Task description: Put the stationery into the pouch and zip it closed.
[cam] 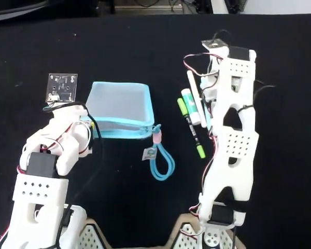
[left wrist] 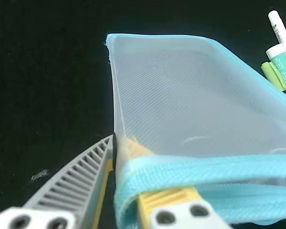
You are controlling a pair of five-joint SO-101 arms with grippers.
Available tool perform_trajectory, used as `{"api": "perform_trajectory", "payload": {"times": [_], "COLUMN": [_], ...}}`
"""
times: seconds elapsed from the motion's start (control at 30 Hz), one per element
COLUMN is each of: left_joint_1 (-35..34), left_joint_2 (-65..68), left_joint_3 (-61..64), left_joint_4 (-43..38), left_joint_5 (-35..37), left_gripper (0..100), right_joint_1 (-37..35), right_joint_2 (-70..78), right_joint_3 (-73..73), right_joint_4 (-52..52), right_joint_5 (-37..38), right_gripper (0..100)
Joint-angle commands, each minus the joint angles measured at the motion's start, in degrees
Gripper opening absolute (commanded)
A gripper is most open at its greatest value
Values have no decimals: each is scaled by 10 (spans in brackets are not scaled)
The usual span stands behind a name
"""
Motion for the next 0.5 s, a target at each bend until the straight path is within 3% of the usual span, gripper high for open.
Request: {"api": "perform_trajectory", "payload": {"times": [0.0, 0.47], "left_joint_1": [-7, -7], "left_joint_2": [-4, -4], "left_joint_3": [-1, -1], "left_joint_4": [-8, -6], "left_joint_5": [5, 5], "left_gripper": [30, 30], "right_joint_1": [-2, 52], "right_joint_2": [-7, -8], "right_joint_3": [5, 35], "right_joint_4": [4, -33], "right_joint_5": [1, 40], "right_gripper": [178, 177]}}
